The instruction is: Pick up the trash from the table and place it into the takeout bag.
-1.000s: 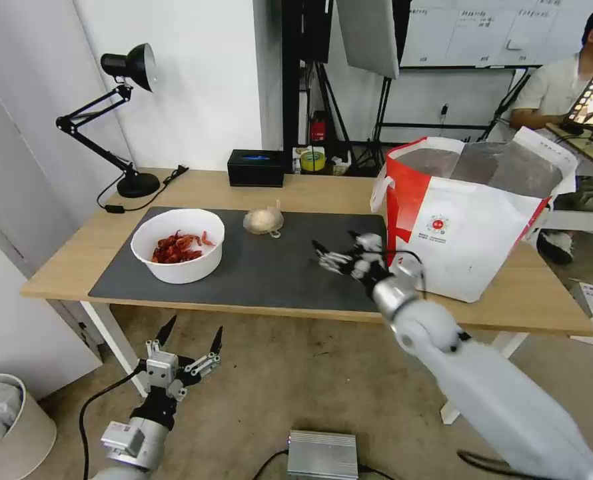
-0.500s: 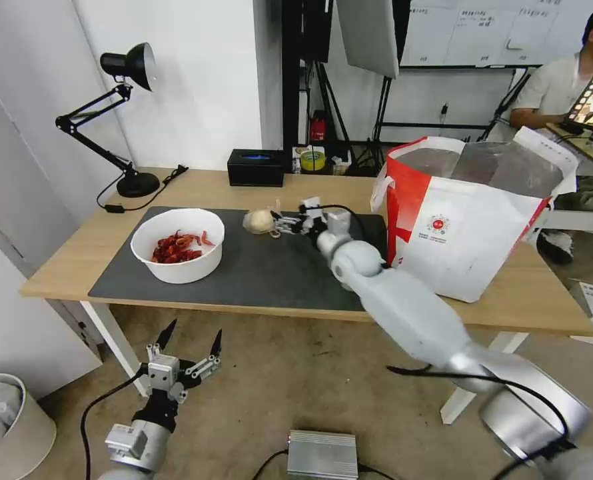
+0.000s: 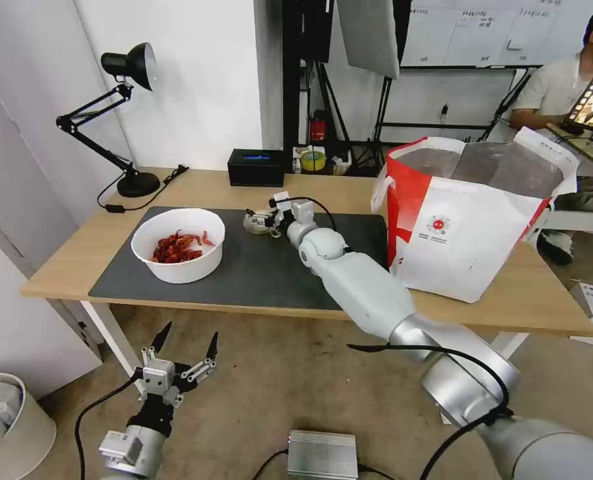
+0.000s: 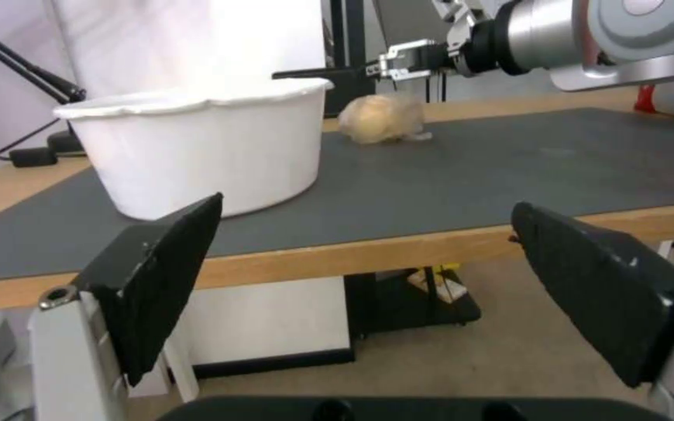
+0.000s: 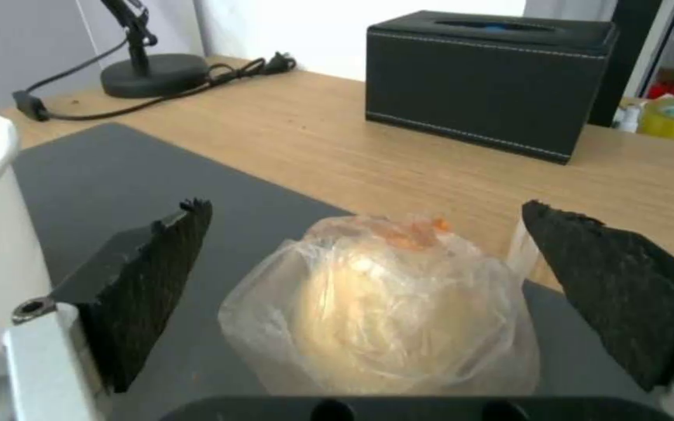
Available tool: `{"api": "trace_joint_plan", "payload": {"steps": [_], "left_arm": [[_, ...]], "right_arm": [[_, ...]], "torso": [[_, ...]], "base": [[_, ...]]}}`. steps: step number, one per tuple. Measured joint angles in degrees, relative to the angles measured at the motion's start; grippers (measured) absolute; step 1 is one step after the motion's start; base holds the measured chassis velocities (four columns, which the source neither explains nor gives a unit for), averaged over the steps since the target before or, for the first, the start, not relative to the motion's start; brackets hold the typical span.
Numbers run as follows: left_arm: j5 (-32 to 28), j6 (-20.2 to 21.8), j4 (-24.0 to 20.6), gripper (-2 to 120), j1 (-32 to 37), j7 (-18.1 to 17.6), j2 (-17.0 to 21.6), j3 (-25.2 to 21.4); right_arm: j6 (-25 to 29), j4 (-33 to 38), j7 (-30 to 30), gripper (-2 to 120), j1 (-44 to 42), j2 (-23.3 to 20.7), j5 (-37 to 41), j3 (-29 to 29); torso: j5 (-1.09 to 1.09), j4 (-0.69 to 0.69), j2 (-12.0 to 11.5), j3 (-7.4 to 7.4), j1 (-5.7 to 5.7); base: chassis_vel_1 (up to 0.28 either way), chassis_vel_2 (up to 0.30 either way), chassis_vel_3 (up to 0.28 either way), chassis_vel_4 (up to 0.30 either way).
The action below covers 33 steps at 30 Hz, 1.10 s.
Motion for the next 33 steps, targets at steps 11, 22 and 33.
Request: {"api": "trace_joint_plan", "payload": {"steps": [11, 22, 33], "left_arm": [[-0.12, -0.28, -0.84, 100, 0.61, 0.04, 0.32, 0.25], [-0.18, -0.60, -1.20, 100, 0.75, 0.08, 0.68, 0.33], [-0.17, -0.65, -1.12, 100, 0.70, 0.14, 0.42, 0.59]], "right_arm": [[0.14, -6.55, -2.44, 100, 2.36, 1.79, -0.87, 0.16], [-0.08, -8.64, -4.95, 100, 3.22, 1.72, -1.05, 0.15], [-0.99, -10.05, -6.59, 100, 3.38, 1.74, -1.14, -0.10]], "torso": [[0.01, -0.01, 0.00, 0.00, 0.00], [0.01, 0.00, 0.00, 0.00, 0.00], [0.01, 0.00, 0.00, 0.00, 0.00]], "base": [[0.000, 0.000, 0.000, 0.000], [0.000, 0.000, 0.000, 0.000], [0.000, 0.000, 0.000, 0.000]]}}
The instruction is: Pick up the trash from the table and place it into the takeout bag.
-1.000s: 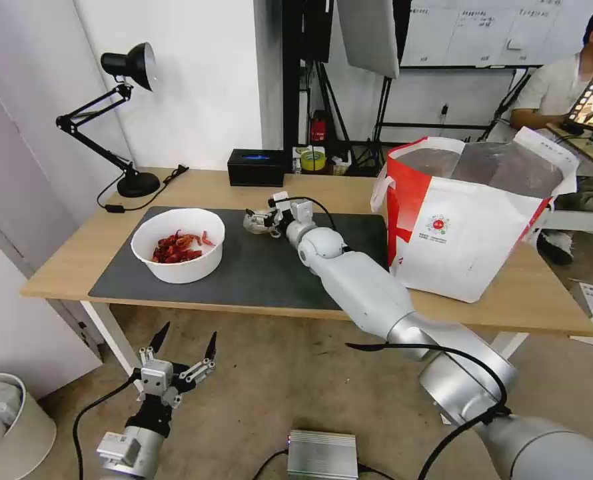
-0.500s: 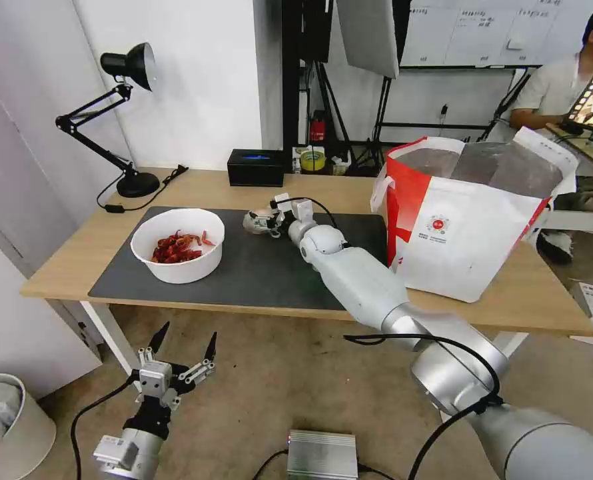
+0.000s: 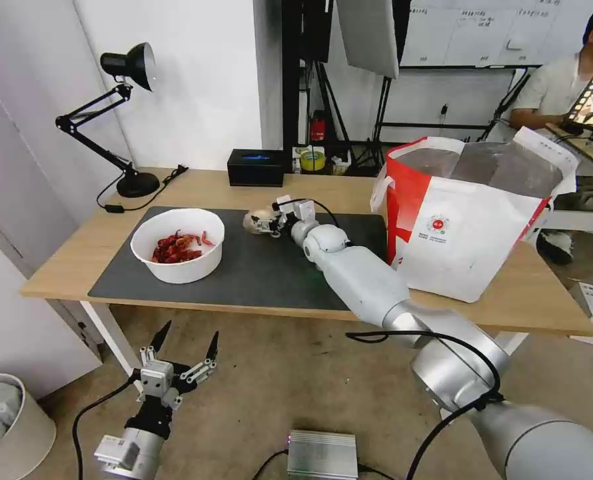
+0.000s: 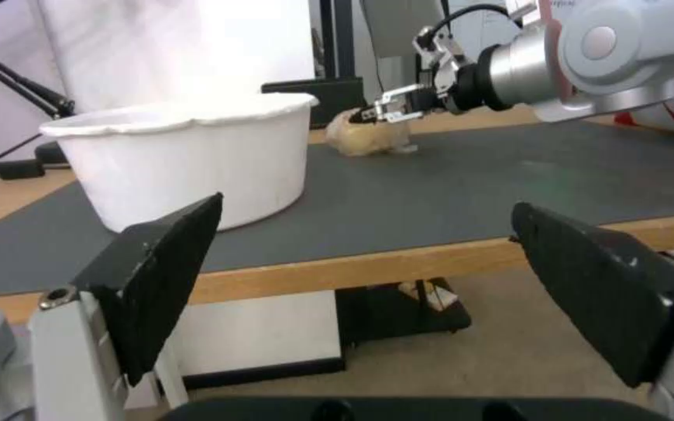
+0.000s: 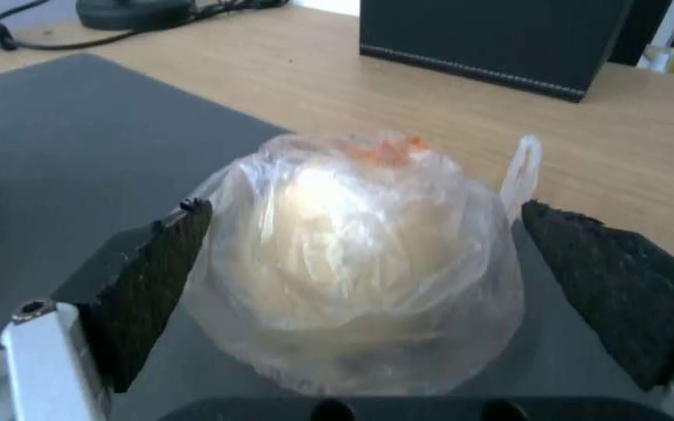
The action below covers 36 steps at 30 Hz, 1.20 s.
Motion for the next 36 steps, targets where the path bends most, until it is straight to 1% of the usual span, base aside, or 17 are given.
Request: {"api": "trace_joint_plan", "payload": {"steps": [7, 8, 10, 11, 14, 15, 18, 19, 21, 22, 25, 26, 29, 30, 33, 34, 36], "left_arm": [[0.08, -0.03, 0.22, 100, -0.15, 0.02, -0.06, 0.05], [0.12, -0.04, 0.22, 100, -0.18, 0.03, -0.08, 0.13], [0.17, -0.04, 0.16, 100, -0.19, 0.04, -0.16, 0.41], [0.17, -0.04, 0.16, 100, -0.19, 0.04, -0.16, 0.41], [0.27, -0.04, 0.24, 100, -0.41, 0.04, -0.34, 0.70], [0.27, -0.04, 0.24, 100, -0.41, 0.04, -0.34, 0.70], [0.29, -0.04, 0.50, 100, -0.46, 0.04, -0.39, 0.73], [0.29, -0.04, 0.50, 100, -0.46, 0.04, -0.39, 0.73], [0.29, -0.05, 0.62, 100, -0.53, 0.04, -0.39, 0.73], [0.29, -0.05, 0.62, 100, -0.53, 0.04, -0.39, 0.73], [0.29, -0.05, 0.65, 100, -0.56, 0.04, -0.36, 0.72], [0.29, -0.05, 0.65, 100, -0.56, 0.04, -0.36, 0.72], [0.29, -0.08, 0.68, 100, -0.52, 0.04, -0.36, 0.69], [0.29, -0.08, 0.68, 100, -0.52, 0.04, -0.36, 0.69], [0.29, -0.20, 0.67, 100, -0.43, 0.04, -0.36, 0.56], [0.29, -0.20, 0.67, 100, -0.43, 0.04, -0.36, 0.56], [0.24, -0.23, 0.43, 100, -0.33, 0.02, -0.33, 0.43]], "right_arm": [[-0.45, -0.25, -0.39, 99, -0.34, 0.00, -0.58, -0.46], [-0.53, -0.27, -0.27, 98, -0.56, 0.00, -0.59, -0.49], [-0.65, -0.14, -0.09, 90, -0.96, -0.01, -0.54, -0.48], [-0.65, -0.14, -0.09, 90, -0.96, -0.01, -0.54, -0.48], [-0.76, 0.02, 0.01, 75, -1.27, -0.04, -0.47, -0.29], [-0.76, 0.02, 0.01, 75, -1.27, -0.04, -0.47, -0.29], [-0.80, -0.11, 0.04, 61, -1.50, -0.11, -0.45, -0.06], [-0.80, -0.11, 0.04, 61, -1.50, -0.11, -0.45, -0.06], [-0.79, -0.17, 0.16, 51, -1.70, -0.14, -0.46, 0.05], [-0.79, -0.17, 0.16, 51, -1.70, -0.14, -0.46, 0.05], [-0.77, -0.01, 0.41, 36, -1.97, -0.17, -0.49, 0.14], [-0.77, -0.01, 0.41, 36, -1.97, -0.17, -0.49, 0.14], [-0.77, 0.72, 0.75, 21, -2.38, -0.21, -0.53, 0.21], [-0.77, 0.72, 0.75, 21, -2.38, -0.21, -0.53, 0.21], [-0.80, 2.19, 1.53, 7, -2.95, -0.40, -0.55, 0.89], [-0.80, 2.19, 1.53, 7, -2.95, -0.40, -0.55, 0.89], [-0.98, 4.77, 2.30, 1, -3.60, -1.31, -0.55, 0.98]], "torso": [[0.00, 0.01, 0.00, 0.00, 0.00], [0.00, 0.00, 0.00, 0.00, 0.00], [0.00, 0.00, 0.00, 0.00, 0.00], [0.00, 0.00, 0.00, 0.00, 0.00], [0.00, 0.00, 0.00, 0.00, 0.00], [0.00, 0.00, 0.00, 0.00, 0.00], [0.00, 0.00, 0.00, 0.00, 0.00], [0.00, 0.00, 0.00, 0.00, 0.00], [0.00, 0.00, 0.00, 0.00, 0.00], [0.00, 0.00, 0.00, 0.00, 0.00], [0.00, 0.00, 0.00, 0.00, 0.00], [0.00, 0.00, 0.00, 0.00, 0.00], [0.00, 0.00, 0.00, 0.00, 0.00], [0.00, 0.00, 0.00, 0.00, 0.00], [0.00, 0.00, 0.00, 0.00, 0.00], [0.00, 0.00, 0.00, 0.00, 0.00], [0.00, 0.02, 0.00, 0.00, 0.00]], "base": [[0.000, 0.000, 0.000, 0.000], [0.000, 0.000, 0.000, 0.000], [0.000, 0.000, 0.000, 0.000], [0.000, 0.000, 0.000, 0.000], [0.000, 0.000, 0.000, 0.000], [0.000, 0.000, 0.000, 0.000], [0.000, 0.000, 0.000, 0.000], [0.000, 0.000, 0.000, 0.000], [0.000, 0.000, 0.000, 0.000], [0.000, 0.000, 0.000, 0.000], [0.000, 0.000, 0.000, 0.000], [0.000, 0.000, 0.000, 0.000], [0.000, 0.000, 0.000, 0.000], [0.000, 0.000, 0.000, 0.000], [0.000, 0.000, 0.000, 0.000], [0.000, 0.000, 0.000, 0.000], [0.000, 0.000, 0.000, 0.000]]}}
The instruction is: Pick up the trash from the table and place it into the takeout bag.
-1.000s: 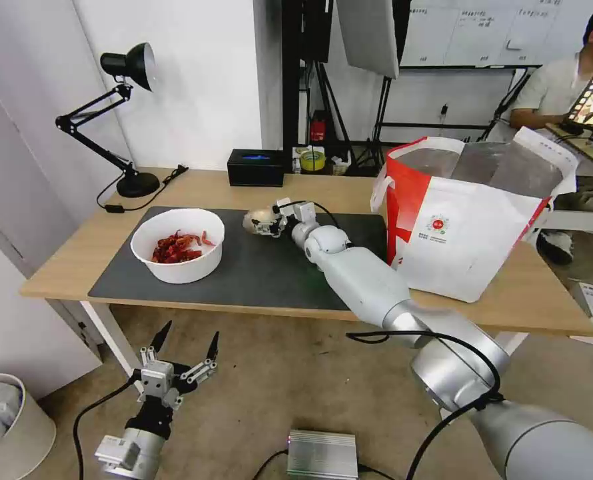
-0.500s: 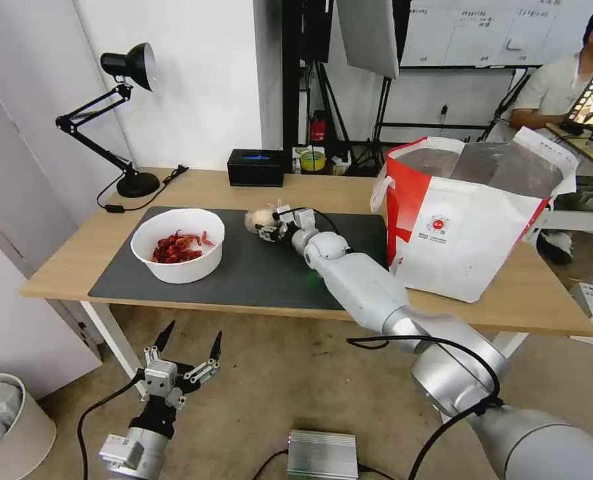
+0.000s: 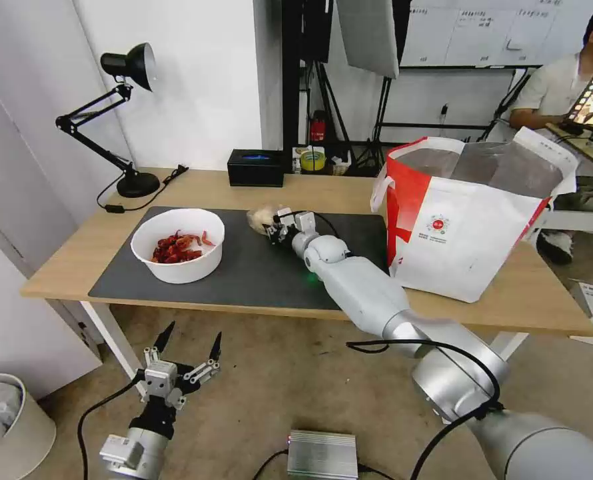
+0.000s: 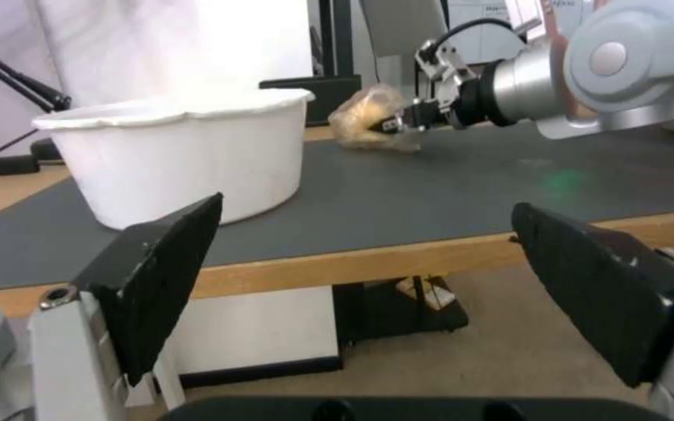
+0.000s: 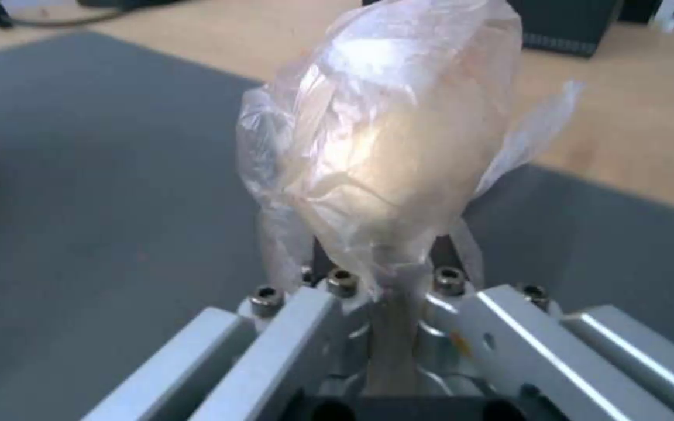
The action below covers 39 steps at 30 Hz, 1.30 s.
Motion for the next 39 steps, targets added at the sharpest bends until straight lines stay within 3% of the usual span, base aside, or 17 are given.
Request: {"api": "trace_joint_plan", "payload": {"steps": [6, 8, 10, 13, 14, 17, 21, 28, 33, 36, 39], "left_arm": [[-0.13, -0.11, -0.52, 100, 0.28, -0.06, 0.07, -0.32], [-0.17, -0.25, -0.83, 100, 0.55, -0.09, 0.11, -0.50], [-0.18, -0.26, -0.88, 100, 0.60, -0.10, 0.13, -0.53], [-0.19, -0.29, -1.13, 100, 0.82, -0.12, 0.28, -0.49], [-0.19, -0.29, -1.13, 100, 0.82, -0.12, 0.28, -0.49], [-0.19, -0.21, -1.33, 100, 0.71, -0.17, 0.76, -0.37], [-0.17, -0.08, -1.78, 100, 0.82, -0.22, 0.79, -0.28], [0.26, 0.10, -2.55, 100, 1.10, -0.20, 0.48, 0.08], [0.43, 0.35, -3.14, 100, 1.10, -0.22, 0.24, 0.26], [1.16, 0.34, -3.34, 100, 1.41, -0.22, -0.42, 0.64], [1.49, 0.29, -3.44, 100, 1.58, -0.22, -0.74, 0.83]], "right_arm": [[-1.48, 8.52, 2.84, 1, -2.02, -3.96, 0.53, -0.68], [-3.28, 16.24, 5.56, 1, -3.86, -7.85, 1.33, -1.40], [-3.75, 18.12, 6.17, 1, -4.34, -8.82, 1.57, -1.54], [-6.16, 30.58, 10.66, 1, -8.81, -15.74, 3.10, -1.91], [-6.16, 30.58, 10.66, 1, -8.81, -15.74, 3.10, -1.91], [-7.57, 41.81, 13.75, 1, -13.68, -20.95, 4.67, -1.35], [-7.94, 49.87, 15.57, 0, -17.62, -25.12, 5.42, -0.20], [-7.93, 67.09, 18.68, 0, -29.13, -35.86, 6.62, 4.82], [-7.89, 73.24, 18.87, 0, -34.98, -40.23, 6.81, 8.41], [-7.76, 79.93, 18.93, 0, -42.36, -44.11, 6.81, 14.44], [-7.63, 83.27, 18.93, 0, -46.32, -45.29, 6.81, 18.27]], "torso": [[0.00, -0.01, 0.00, 0.00, 0.00], [0.01, -0.03, 0.00, 0.00, 0.00], [0.01, -0.02, 0.00, 0.00, 0.00], [0.01, -0.03, 0.00, 0.00, 0.00], [0.01, -0.03, 0.00, 0.00, 0.00], [0.01, -0.03, 0.00, 0.00, 0.00], [0.01, -0.02, 0.00, -0.01, -0.01], [0.01, -0.02, 0.00, -0.01, -0.01], [0.03, -0.04, 0.00, -0.01, 0.00], [0.01, -0.03, 0.01, -0.01, -0.01], [0.01, -0.03, 0.00, -0.01, -0.01]], "base": [[0.000, 0.000, 0.000, 0.000], [0.000, 0.000, 0.000, 0.000], [0.000, 0.000, 0.000, 0.000], [0.000, 0.000, 0.000, 0.000], [0.000, 0.000, 0.000, 0.000], [0.000, 0.000, 0.000, 0.000], [0.000, 0.000, 0.000, 0.000], [0.000, 0.000, 0.000, 0.000], [0.000, 0.000, 0.000, 0.000], [0.000, 0.000, 0.000, 0.000], [0.000, 0.000, 0.000, 0.000]]}}
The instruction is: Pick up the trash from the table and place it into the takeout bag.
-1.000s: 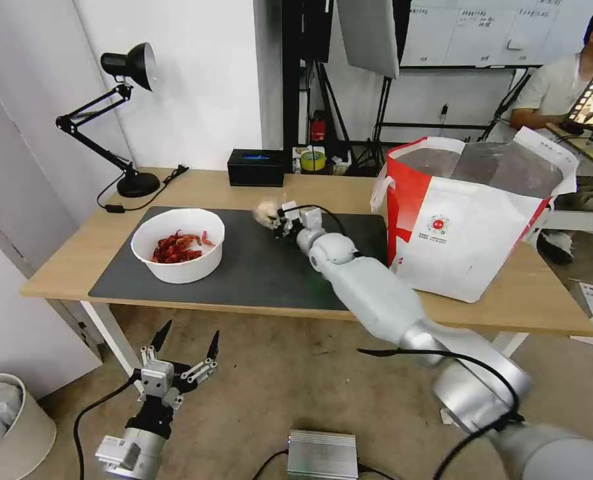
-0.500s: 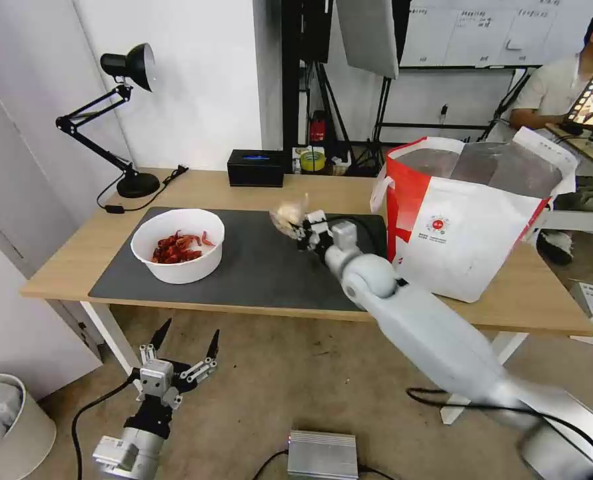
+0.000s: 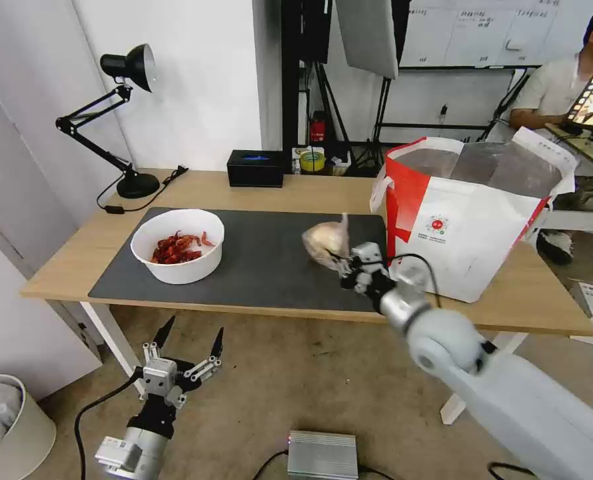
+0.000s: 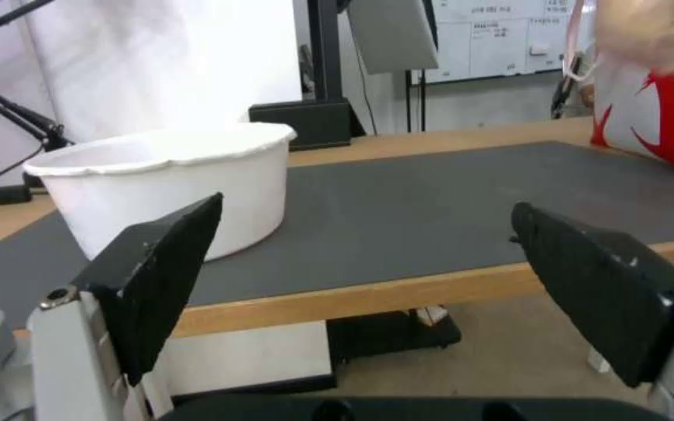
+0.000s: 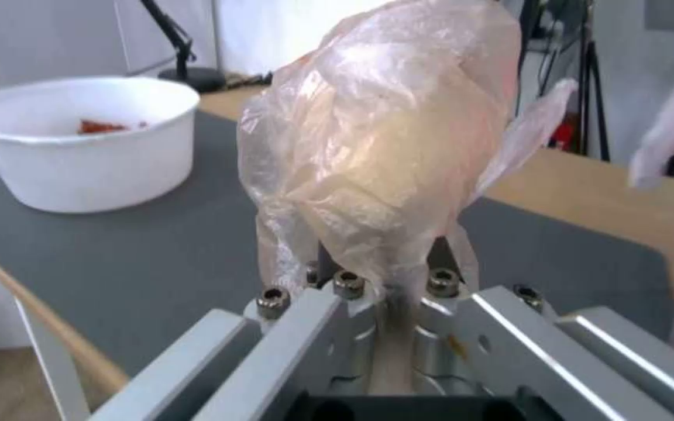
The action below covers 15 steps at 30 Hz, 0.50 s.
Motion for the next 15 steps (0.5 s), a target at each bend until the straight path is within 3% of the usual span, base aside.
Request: {"api": "trace_joint_plan", "payload": {"steps": [2, 8, 15], "left_arm": [[0.12, -0.04, -0.13, 100, 0.11, -0.01, -0.25, 0.04], [0.14, -0.05, -0.38, 100, 0.36, -0.03, -0.28, -0.01], [0.62, -0.10, -0.23, 100, 0.31, -0.06, -0.66, 0.59]], "right_arm": [[0.04, 2.88, -0.02, 0, -3.01, -0.68, 0.51, 3.89], [0.25, 4.49, 0.03, 0, -2.73, -2.01, 1.51, 8.22], [0.57, -0.12, 0.65, 0, 4.12, -4.94, 5.96, 12.66]], "torso": [[0.00, 0.00, 0.00, 0.00, 0.00], [0.00, 0.01, 0.00, 0.00, 0.00], [0.00, 0.02, 0.00, 0.01, 0.01]], "base": [[0.000, 0.000, 0.000, 0.000], [0.000, 0.000, 0.000, 0.000], [0.000, 0.000, 0.000, 0.000]]}}
